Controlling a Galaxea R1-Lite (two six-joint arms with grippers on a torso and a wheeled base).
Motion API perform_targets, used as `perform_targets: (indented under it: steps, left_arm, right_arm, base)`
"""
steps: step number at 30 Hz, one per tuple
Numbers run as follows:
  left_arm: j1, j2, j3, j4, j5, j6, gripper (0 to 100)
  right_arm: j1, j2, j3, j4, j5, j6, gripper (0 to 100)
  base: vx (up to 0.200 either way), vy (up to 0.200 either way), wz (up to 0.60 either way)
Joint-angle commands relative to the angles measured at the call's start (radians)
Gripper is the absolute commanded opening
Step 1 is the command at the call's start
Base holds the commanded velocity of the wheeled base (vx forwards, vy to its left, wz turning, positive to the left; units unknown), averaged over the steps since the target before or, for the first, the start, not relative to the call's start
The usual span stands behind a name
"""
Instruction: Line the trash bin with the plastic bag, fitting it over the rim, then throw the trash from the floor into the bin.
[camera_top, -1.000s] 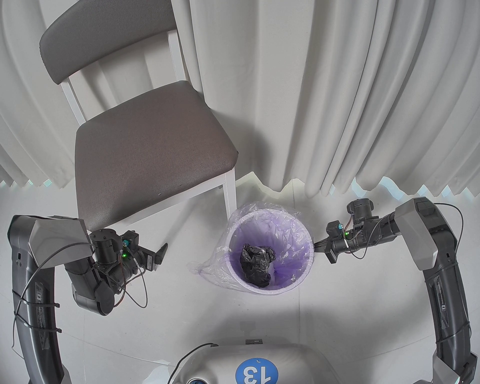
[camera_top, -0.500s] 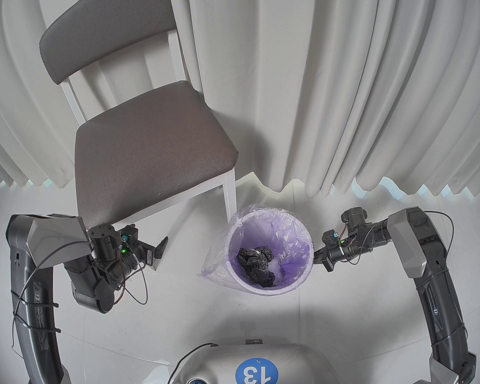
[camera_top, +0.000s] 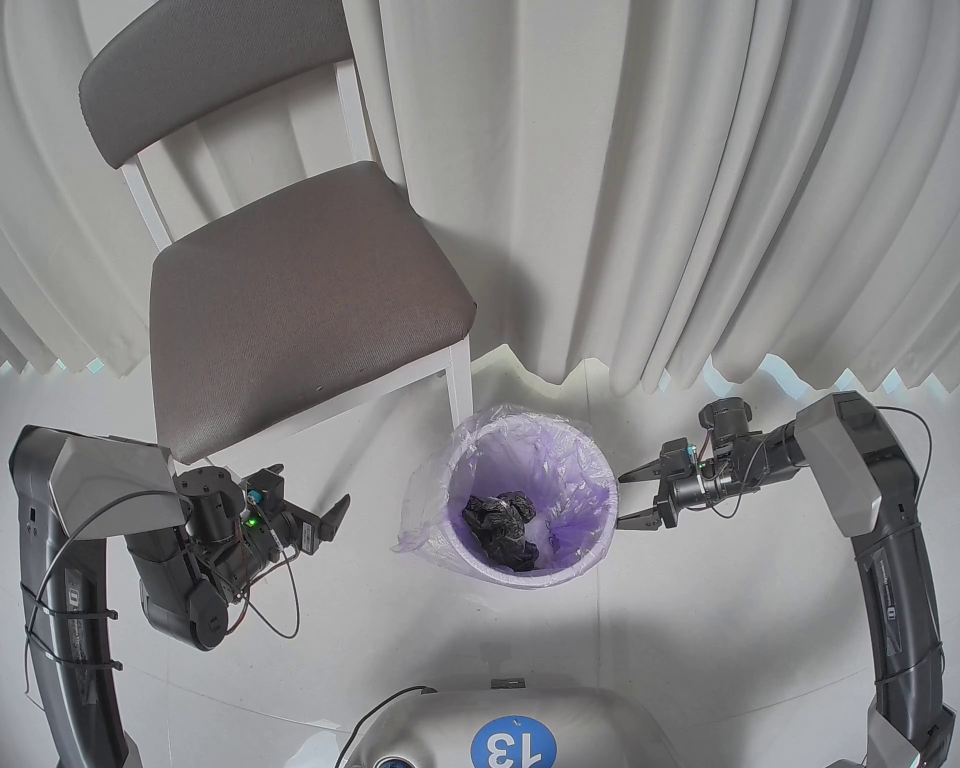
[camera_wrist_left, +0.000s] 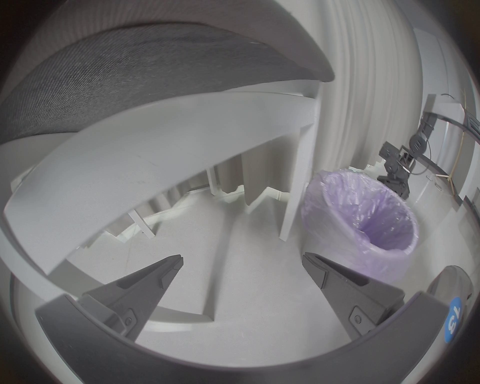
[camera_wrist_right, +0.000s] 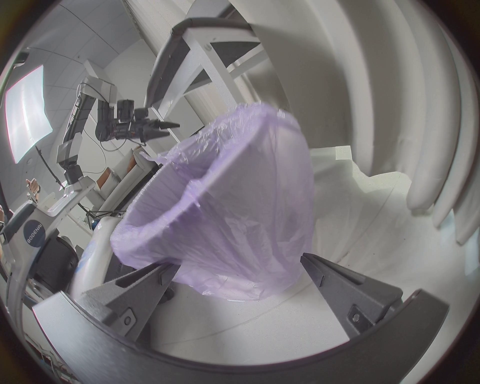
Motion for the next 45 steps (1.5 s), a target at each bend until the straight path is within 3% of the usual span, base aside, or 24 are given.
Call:
perform_targets:
  steps: [1, 3, 6, 14, 21, 27, 32, 33, 34, 35, 41, 45]
  left_arm:
    - [-0.057, 0.014, 0.052, -0.017, -0.023, -0.004, 100]
    - [-0.062, 0.014, 0.052, -0.017, -0.026, -0.005, 100]
    - [-0.122, 0.013, 0.048, -0.017, -0.089, -0.094, 100]
    - [-0.119, 0.031, 0.04, -0.017, -0.238, -0.11, 100]
    - [-0.116, 0.162, -0.075, -0.017, -0.252, -0.13, 100]
    - [-0.12, 0.266, -0.235, -0.017, -0.29, -0.213, 100]
    - [-0.111, 0.29, -0.271, -0.017, -0.315, -0.237, 100]
    - [-0.111, 0.29, -0.271, -0.017, -0.315, -0.237, 0]
    - [-0.111, 0.29, -0.271, -0.017, -0.315, -0.237, 0]
    - [-0.097, 0.3, -0.302, -0.017, -0.373, -0.291, 0]
    - [-0.093, 0.358, -0.411, 0.004, -0.378, -0.314, 0]
    - [-0.077, 0.376, -0.532, 0.127, -0.376, -0.312, 0]
  right_arm:
    - [-0.064, -0.202, 0.187, -0.067, 0.011, 0.011, 100]
    - [-0.07, -0.211, 0.199, -0.071, 0.011, 0.011, 100]
    - [-0.14, -0.323, 0.326, -0.114, 0.011, 0.013, 100]
    - [-0.217, -0.501, 0.507, -0.156, 0.019, 0.014, 100]
    - [-0.223, -0.576, 0.596, -0.163, 0.016, 0.013, 100]
    - [-0.249, -0.672, 0.664, -0.179, 0.016, 0.013, 100]
    - [-0.259, -0.737, 0.705, -0.179, 0.017, 0.011, 100]
    - [-0.259, -0.737, 0.705, -0.179, 0.017, 0.011, 100]
    - [-0.259, -0.737, 0.705, -0.179, 0.017, 0.011, 100]
    - [-0.259, -0.762, 0.719, -0.179, 0.017, 0.01, 100]
    - [-0.259, -0.78, 0.747, -0.182, 0.016, 0.004, 100]
    - [-0.259, -0.803, 0.759, -0.183, 0.016, 0.007, 100]
  base:
    - [0.0, 0.0, 0.0]
    - [0.0, 0.0, 0.0]
    - [0.0, 0.0, 0.0]
    - [0.0, 0.0, 0.0]
    - [0.0, 0.0, 0.0]
    - [0.0, 0.0, 0.0]
    - [0.0, 0.0, 0.0]
    - [0.0, 0.0, 0.0]
    - [0.0, 0.0, 0.0]
    - [0.0, 0.0, 0.0]
    - [0.0, 0.0, 0.0]
    - [0.0, 0.0, 0.0]
